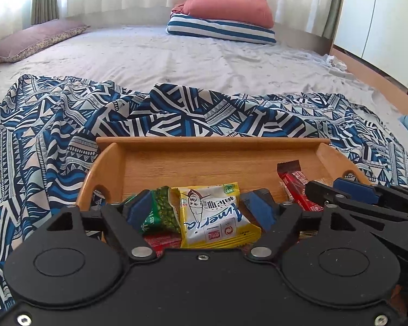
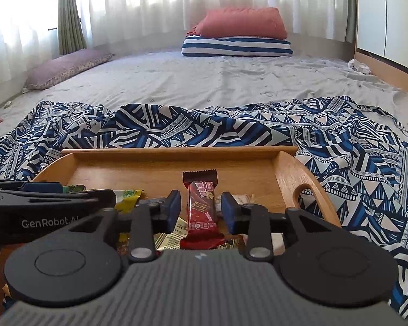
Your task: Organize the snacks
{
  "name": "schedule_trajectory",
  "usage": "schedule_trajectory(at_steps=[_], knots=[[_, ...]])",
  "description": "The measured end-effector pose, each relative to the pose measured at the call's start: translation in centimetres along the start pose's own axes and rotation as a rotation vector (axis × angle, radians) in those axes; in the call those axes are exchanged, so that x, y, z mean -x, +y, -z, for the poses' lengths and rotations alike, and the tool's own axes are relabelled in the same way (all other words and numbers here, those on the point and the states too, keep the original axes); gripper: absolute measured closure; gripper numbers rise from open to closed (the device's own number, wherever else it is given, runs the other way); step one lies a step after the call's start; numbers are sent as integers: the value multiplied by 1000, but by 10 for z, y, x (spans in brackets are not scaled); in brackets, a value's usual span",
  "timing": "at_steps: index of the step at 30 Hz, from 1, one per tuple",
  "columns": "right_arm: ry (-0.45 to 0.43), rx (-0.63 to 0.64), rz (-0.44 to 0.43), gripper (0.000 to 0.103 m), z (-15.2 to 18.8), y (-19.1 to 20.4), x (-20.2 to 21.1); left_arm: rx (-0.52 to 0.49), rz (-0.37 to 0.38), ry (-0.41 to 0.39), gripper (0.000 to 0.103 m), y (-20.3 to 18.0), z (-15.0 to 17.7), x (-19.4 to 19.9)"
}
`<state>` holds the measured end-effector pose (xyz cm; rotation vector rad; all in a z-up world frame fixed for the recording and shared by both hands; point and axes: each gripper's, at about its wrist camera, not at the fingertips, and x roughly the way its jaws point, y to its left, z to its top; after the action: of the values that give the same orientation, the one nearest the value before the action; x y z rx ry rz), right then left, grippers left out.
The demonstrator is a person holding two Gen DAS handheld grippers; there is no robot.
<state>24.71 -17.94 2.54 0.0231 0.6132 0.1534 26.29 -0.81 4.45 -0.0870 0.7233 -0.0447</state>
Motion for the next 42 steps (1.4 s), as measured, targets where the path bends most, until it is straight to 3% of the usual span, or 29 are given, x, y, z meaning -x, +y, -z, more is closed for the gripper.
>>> schedule_trajectory(at_steps=[10, 18, 28, 42], knots=[[-55, 42, 18, 36, 6, 4, 45, -10, -2, -11, 9, 3, 12, 47], [-98, 40, 14, 32, 25, 8, 91, -10, 1, -7, 6, 10, 43, 92], [-121, 42, -2, 30, 73, 14, 130, -8, 7, -33, 5, 12, 93, 138], [-51, 25, 54, 24, 131, 10, 121, 10, -39, 60, 5, 10, 150, 125]])
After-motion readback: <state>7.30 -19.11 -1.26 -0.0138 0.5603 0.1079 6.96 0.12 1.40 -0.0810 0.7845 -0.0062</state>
